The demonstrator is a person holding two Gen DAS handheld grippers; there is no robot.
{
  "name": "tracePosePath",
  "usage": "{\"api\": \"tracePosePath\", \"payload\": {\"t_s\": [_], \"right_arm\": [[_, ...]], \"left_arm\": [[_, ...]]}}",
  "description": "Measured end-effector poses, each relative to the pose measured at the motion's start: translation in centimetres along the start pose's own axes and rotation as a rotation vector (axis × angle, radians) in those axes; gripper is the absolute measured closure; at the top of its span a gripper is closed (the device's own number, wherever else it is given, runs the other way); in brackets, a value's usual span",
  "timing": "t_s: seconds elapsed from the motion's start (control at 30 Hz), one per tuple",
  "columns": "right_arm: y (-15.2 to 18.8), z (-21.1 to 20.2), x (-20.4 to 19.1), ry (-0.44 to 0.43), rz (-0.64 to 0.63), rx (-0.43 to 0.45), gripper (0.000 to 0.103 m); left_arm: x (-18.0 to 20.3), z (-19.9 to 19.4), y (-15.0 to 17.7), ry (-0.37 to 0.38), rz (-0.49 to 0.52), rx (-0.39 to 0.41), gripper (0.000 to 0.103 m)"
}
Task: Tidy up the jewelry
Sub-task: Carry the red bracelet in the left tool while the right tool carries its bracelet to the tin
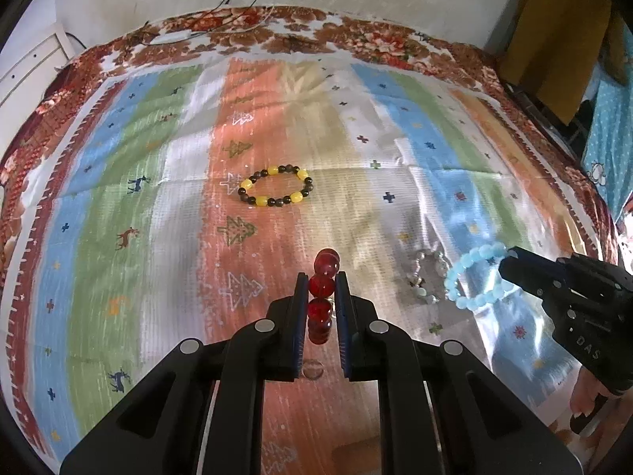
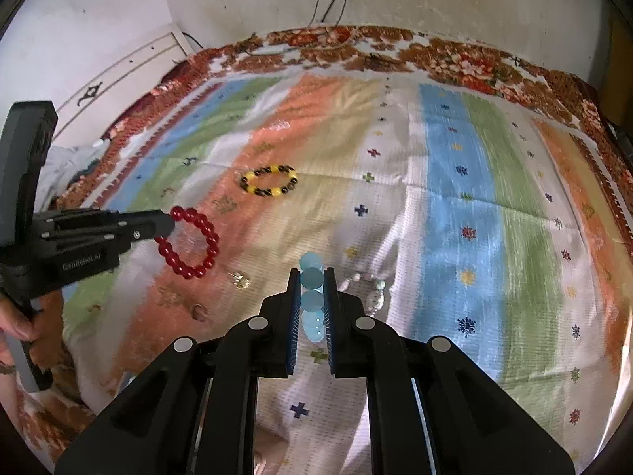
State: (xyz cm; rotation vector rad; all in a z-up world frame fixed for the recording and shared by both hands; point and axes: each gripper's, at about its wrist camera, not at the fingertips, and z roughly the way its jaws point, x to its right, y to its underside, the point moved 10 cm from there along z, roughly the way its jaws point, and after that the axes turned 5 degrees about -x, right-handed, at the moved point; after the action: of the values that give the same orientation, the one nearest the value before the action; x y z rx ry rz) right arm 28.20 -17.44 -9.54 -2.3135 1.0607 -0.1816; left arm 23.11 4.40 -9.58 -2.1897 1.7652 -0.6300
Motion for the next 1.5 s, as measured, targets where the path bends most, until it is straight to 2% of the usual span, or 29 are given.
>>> {"api": "tracePosePath", "payload": {"t_s": [0.37,0.67,1.0,1.5], "right_arm": [[1.2,-2.6,-2.3,-0.042,-0.041,0.049,0.091],[2.3,-4.7,-4.2,-0.056,-0.091,0.089,0.091],[4.4,-6.4,-6.3,-0.098,-0.143,0.1,0.091],[6.3,-7.8,-7.3,-0.136,-0.148,0.106,0.091]], "left_arm": [[1.9,-3.3,1.9,0.049,0.042,0.055,0.09],[2.7,-4.8,3.0,0.06,0.075,0.082,0.09],[3.4,-6.6,5.3,0.089,0.104,0.104,0.09],[3.9,-8.4,8.3,0.118,0.129,0.126,0.09]]}}
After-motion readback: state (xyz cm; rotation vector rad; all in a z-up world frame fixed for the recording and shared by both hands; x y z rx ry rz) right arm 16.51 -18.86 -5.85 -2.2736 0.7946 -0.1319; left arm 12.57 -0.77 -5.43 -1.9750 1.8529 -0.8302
